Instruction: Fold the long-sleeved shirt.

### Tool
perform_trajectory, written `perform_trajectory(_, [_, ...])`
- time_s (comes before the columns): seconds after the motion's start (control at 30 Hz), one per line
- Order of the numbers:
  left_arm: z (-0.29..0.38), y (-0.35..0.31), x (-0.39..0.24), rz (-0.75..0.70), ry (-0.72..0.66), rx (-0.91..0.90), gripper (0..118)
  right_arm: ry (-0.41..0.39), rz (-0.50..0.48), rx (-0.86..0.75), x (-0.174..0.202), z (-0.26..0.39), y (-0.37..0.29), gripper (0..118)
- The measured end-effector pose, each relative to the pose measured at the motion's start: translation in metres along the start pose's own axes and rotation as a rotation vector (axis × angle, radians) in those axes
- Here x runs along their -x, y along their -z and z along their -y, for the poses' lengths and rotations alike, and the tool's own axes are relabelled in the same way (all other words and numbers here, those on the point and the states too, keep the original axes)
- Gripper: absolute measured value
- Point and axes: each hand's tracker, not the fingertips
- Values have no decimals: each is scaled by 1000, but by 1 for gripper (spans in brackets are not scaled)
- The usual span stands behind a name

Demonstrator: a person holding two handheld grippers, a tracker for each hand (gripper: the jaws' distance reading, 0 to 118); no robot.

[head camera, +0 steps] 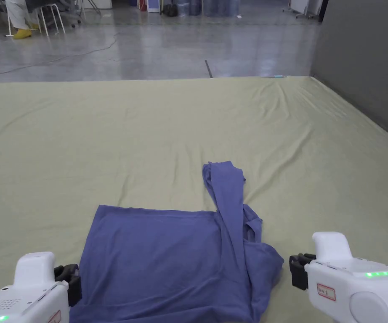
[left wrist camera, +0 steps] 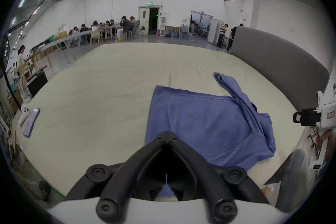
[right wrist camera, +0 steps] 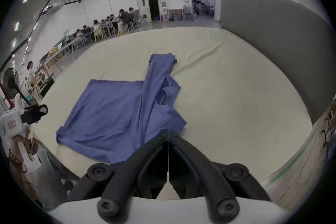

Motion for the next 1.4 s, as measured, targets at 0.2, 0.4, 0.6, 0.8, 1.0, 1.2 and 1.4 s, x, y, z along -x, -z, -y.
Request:
perform_trajectory(0.2, [-17, 17, -4, 17, 5, -8, 0, 3, -1, 23, -2, -4, 11, 3])
perform_trajectory(0.4, [-37, 40, -7, 57, 3, -12, 0, -33, -32, 7, 6, -58, 49, 3])
perform_trajectory(0.6, [-47, 69, -8, 55, 23, 4, 0, -49, 2, 55, -1, -122, 129, 3])
perform_trajectory(0.8, [-45, 83, -6, 52, 11, 35, 0, -12, 20, 157, -20, -152, 202, 75])
perform_trajectory(1.0, [-44, 89, -3, 44, 6, 51, 0, 1, -57, 137, -3, -193, 245, 94])
perform_trajectory(1.2, [-40, 97, 1, 36, -14, 69, 0, -47, -113, 236, 46, -221, 284, 93])
perform_trajectory(1.4, [-35, 100, 3, 46, -26, 81, 0, -196, -32, 373, 75, -212, 304, 78])
